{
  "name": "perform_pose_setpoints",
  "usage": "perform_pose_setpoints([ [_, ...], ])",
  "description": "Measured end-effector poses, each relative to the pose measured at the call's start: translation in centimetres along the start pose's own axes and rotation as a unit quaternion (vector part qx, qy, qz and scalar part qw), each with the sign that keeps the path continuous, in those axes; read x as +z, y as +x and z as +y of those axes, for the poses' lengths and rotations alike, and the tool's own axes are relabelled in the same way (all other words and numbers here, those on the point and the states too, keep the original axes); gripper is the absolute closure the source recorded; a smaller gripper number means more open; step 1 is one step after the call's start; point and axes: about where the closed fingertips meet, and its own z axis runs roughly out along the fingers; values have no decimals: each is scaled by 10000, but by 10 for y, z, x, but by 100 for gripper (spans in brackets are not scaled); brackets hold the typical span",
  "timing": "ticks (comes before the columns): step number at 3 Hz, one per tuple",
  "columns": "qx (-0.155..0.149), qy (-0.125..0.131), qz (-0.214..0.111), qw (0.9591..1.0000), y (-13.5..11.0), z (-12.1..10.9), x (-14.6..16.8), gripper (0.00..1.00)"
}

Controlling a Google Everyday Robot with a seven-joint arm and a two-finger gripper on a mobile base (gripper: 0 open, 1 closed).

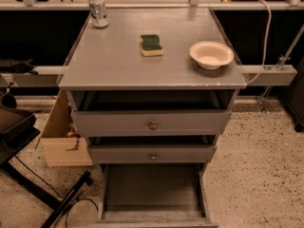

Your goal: Close bottom drawer

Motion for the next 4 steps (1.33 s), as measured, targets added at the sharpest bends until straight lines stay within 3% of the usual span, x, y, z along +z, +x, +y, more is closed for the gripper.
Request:
perform_pose_setpoints([
  [2, -150, -46, -59, 9999, -36, -28, 13, 100],
  [3, -313, -104, -86, 9994, -70, -47, 29, 100],
  [4, -314, -105, -86, 9994, -70, -47, 29, 100],
])
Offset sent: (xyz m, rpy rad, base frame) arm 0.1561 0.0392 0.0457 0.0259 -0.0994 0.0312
